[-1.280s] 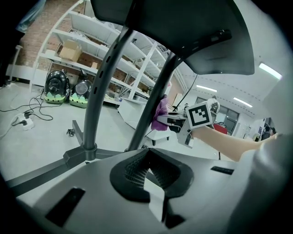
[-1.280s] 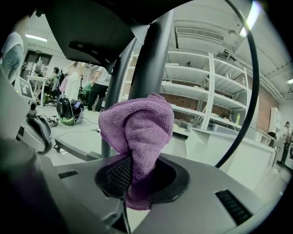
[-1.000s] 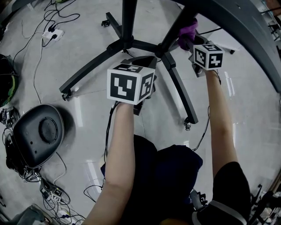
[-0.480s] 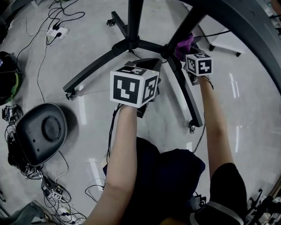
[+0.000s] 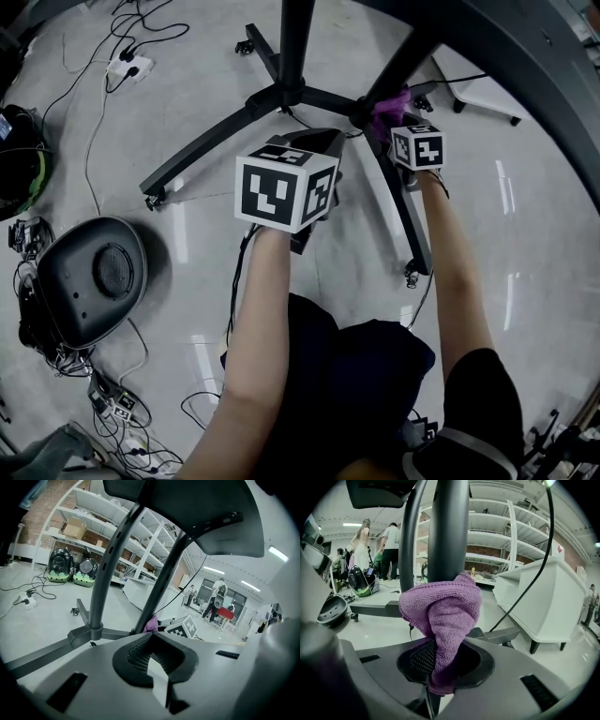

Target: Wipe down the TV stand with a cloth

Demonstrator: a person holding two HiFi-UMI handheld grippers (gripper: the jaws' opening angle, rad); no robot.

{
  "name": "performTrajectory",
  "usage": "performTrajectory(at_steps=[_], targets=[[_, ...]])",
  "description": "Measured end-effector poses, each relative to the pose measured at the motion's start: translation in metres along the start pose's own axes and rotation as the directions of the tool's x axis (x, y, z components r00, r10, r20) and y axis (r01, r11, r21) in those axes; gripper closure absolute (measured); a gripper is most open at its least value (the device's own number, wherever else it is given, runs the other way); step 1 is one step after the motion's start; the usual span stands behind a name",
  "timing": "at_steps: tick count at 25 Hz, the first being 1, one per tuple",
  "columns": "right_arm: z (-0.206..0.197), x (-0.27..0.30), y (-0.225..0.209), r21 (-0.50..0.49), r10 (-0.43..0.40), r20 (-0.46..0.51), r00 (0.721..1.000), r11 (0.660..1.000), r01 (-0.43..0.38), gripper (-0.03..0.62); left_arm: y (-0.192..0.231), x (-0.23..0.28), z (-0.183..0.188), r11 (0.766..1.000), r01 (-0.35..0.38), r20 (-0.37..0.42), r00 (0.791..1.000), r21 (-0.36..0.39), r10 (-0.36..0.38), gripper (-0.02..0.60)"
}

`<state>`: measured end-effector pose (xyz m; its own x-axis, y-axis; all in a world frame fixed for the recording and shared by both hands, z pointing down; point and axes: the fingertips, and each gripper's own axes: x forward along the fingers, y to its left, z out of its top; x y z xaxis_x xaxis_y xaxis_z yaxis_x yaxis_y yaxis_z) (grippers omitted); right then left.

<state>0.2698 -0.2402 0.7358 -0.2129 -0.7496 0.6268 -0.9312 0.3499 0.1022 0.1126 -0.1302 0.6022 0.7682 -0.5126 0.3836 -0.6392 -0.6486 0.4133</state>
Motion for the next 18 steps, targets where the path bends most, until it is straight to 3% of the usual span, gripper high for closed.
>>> performTrajectory(at_steps=[7,11,15,18], targets=[[-0.003,-0.018,0.007,0.006,0.016,-0.006,1.000,1.000,-0.016,0.499,0.002,0.002,0.000,1.000,-0.026,-0.016,1.000,-0.001,0.026,0.577],[0.002,-0.026,0.026,0.009,0.058,0.002,0.998,0.998,-0.058,0.499,0.019,-0.009,-0.006,0.995,-0.095,-0.048,0.994,0.024,0.096,0.577],[0.020,-0.031,0.055,-0.008,0.082,0.021,0.996,0.997,-0.082,0.499,0.053,-0.038,-0.038,0.973,-0.158,-0.151,0.971,0.170,0.185,0.577],[0.038,-0.028,0.102,-0.075,0.147,0.031,0.989,0.987,-0.144,0.499,0.090,-0.069,-0.070,0.972,-0.202,-0.168,0.961,0.123,0.221,0.577]])
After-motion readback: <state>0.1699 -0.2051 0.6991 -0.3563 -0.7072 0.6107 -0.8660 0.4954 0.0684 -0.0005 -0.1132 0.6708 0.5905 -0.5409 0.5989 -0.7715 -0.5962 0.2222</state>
